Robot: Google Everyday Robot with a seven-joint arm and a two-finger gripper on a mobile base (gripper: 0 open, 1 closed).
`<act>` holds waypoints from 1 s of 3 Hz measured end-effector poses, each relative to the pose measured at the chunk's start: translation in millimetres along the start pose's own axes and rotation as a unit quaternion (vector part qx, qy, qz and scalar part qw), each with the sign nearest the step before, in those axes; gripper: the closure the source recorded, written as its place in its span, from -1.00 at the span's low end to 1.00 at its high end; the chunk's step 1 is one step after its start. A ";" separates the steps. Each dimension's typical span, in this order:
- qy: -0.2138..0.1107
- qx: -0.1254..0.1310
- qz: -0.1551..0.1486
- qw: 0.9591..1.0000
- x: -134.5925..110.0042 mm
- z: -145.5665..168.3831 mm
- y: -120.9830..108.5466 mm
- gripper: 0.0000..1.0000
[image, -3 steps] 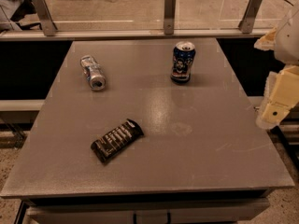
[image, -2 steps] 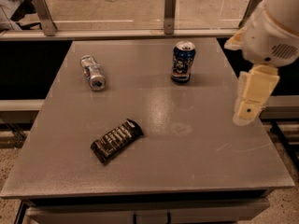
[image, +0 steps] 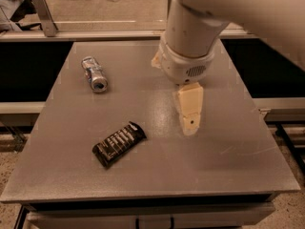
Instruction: Pick rxbar chocolate
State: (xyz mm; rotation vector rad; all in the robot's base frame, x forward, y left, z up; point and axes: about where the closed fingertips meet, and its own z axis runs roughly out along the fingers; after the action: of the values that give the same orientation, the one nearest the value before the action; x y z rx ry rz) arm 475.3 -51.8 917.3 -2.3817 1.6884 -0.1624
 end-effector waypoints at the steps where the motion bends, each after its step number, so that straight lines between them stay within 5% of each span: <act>1: 0.017 -0.024 -0.077 0.997 -33.1 33.4 -6.3 -1.00; 3: 0.018 -0.060 -0.176 0.982 -79.6 70.4 4.4 -1.00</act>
Offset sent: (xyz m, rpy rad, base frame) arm -0.0139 0.0943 -0.0841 -0.2038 0.1000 0.4077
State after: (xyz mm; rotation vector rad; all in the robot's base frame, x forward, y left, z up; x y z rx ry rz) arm 459.7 29.6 850.7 -2.7658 1.3090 -0.1639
